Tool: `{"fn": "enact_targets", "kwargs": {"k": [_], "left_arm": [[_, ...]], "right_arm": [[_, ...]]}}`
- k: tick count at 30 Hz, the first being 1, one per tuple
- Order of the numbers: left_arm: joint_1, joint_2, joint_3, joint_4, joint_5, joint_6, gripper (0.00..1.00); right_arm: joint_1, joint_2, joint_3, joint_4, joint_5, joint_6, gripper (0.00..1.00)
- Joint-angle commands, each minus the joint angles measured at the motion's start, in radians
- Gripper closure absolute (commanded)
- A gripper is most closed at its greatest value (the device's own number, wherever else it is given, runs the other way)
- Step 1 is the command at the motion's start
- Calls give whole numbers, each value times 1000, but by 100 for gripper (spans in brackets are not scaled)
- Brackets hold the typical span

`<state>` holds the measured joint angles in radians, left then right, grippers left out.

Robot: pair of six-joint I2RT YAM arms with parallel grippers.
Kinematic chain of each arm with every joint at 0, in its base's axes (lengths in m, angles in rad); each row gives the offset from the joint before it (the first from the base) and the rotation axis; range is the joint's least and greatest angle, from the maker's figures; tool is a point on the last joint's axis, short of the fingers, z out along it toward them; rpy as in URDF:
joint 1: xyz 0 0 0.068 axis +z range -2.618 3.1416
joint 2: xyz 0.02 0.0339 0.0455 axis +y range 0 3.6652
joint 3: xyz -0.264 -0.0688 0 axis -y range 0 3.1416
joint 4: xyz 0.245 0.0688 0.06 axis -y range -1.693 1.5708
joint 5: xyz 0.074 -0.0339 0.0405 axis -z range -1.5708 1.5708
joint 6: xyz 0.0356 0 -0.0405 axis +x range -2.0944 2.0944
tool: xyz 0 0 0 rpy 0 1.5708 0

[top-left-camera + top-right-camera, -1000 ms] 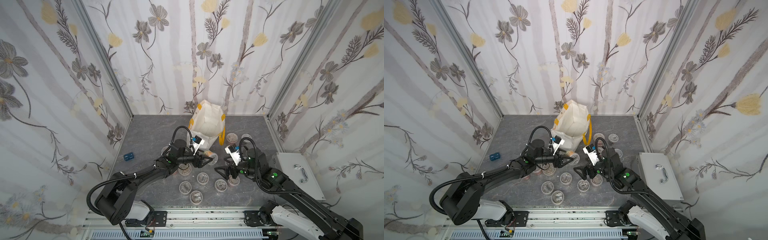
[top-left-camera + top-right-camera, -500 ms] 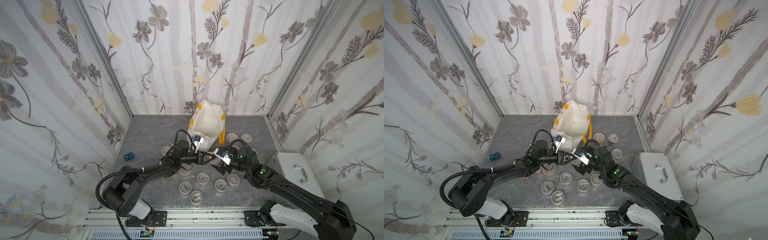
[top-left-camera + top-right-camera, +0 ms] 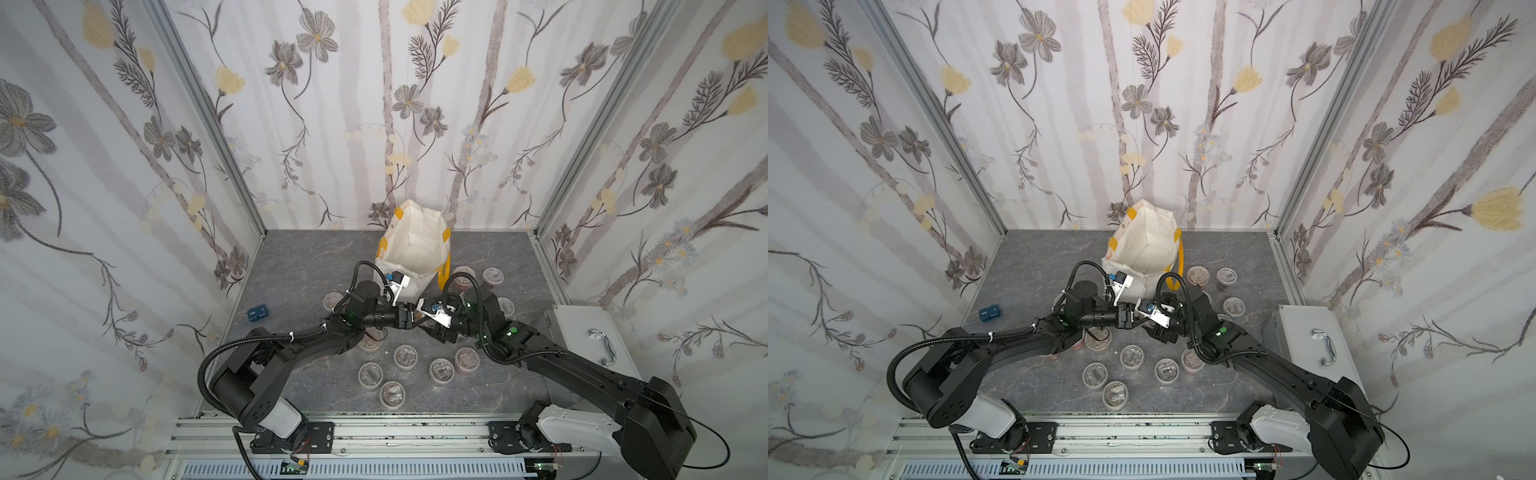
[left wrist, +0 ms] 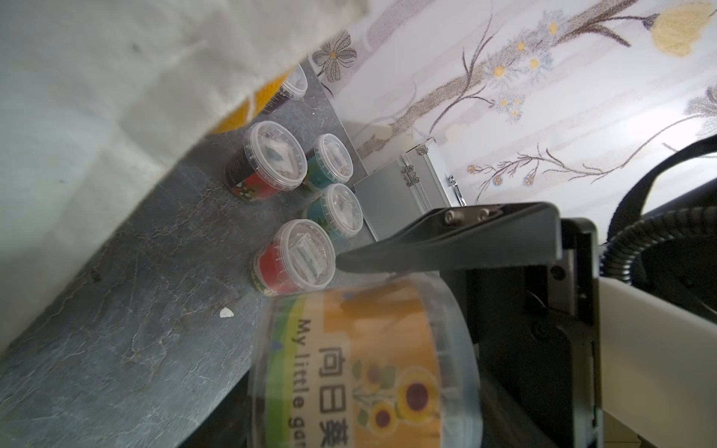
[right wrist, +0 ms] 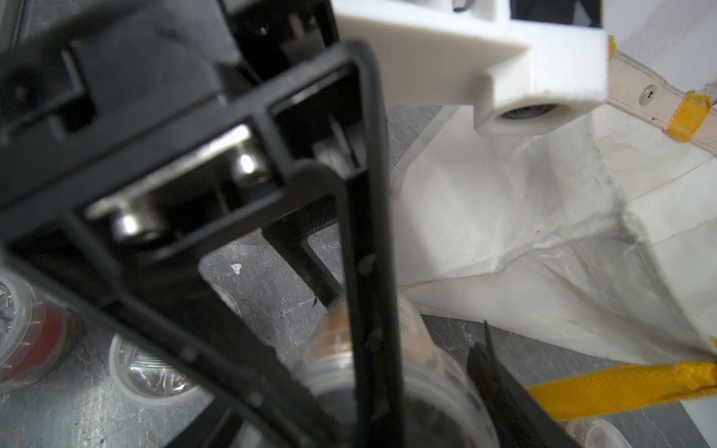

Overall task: Take out the seed jars from the canvas bag
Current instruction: Place the seed jar at the center of the board.

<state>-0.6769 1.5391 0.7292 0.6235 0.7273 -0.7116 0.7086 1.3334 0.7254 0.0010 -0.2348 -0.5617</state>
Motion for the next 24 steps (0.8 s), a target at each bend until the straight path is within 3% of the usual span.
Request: {"fn": "enact_targets", "kwargs": {"k": [1,8,12,20,24], "left_arm": [[-1,1,-2,66,25,-22,42],[14,-22,-18,71,12,-22,25],[41,-81,-61,31,-102,8,12],[122,-227,-128,-73,-261,45,9],[164,-331,-107,-268,-385,93,8]], "right_arm": [[-1,3,9,9,-12,-16,35],[-6,19,3,-39,4,-37,40],[-12,83,12,-108,35,-47,40],[-12,231,84,-174,54,-52,40],[-12,313,93,-207,46,-82,39]]}}
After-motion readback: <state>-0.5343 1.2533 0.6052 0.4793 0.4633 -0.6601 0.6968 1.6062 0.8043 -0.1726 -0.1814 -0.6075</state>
